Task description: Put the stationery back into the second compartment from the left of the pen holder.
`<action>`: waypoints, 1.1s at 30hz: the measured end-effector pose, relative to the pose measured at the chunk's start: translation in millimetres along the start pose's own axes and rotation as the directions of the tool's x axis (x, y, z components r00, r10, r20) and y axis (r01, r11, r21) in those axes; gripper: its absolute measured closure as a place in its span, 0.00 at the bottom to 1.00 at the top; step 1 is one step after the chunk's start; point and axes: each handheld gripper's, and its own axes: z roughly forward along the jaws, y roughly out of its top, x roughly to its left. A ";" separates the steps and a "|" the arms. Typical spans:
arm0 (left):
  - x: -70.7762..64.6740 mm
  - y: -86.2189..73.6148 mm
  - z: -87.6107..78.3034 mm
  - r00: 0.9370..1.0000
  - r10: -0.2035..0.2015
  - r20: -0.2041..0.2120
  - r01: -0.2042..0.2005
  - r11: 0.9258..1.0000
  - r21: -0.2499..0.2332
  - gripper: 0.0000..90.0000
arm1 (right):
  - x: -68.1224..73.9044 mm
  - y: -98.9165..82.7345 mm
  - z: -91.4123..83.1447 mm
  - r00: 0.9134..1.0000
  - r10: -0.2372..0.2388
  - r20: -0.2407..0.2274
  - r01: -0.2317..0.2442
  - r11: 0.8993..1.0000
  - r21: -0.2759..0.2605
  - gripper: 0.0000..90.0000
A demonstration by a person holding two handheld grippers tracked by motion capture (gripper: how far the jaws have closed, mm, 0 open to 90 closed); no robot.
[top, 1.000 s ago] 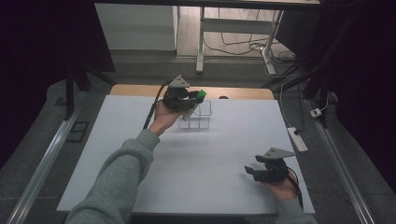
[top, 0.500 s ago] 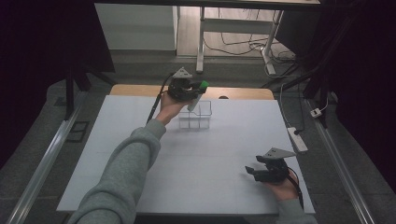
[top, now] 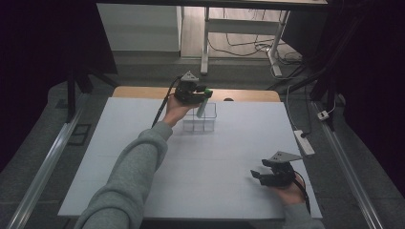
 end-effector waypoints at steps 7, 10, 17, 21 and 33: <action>-5.0 -6.1 -19.9 0.999 0.014 0.033 -0.016 0.998 0.058 0.41 | 0.8 0.5 -0.9 1.000 -0.001 -0.001 0.001 1.000 -0.003 0.35; -9.3 -12.8 -33.7 0.999 0.021 0.045 -0.024 0.998 0.063 0.41 | 1.2 0.8 -1.4 1.000 -0.001 -0.001 0.001 1.000 -0.007 0.35; -27.7 -37.5 -75.8 0.998 0.049 0.048 -0.053 0.996 0.071 0.42 | 1.5 1.1 -2.6 1.000 -0.001 0.003 0.001 1.000 -0.010 0.35; -36.2 -60.0 -100.9 0.998 0.051 0.035 -0.054 0.995 0.082 0.42 | 1.1 1.2 -3.7 1.000 0.000 0.000 0.000 1.000 -0.016 0.35; -51.5 -134.3 -153.8 1.000 0.006 0.028 -0.009 0.993 0.114 0.41 | 0.5 1.2 -4.4 1.000 0.005 0.000 -0.005 1.000 -0.025 0.35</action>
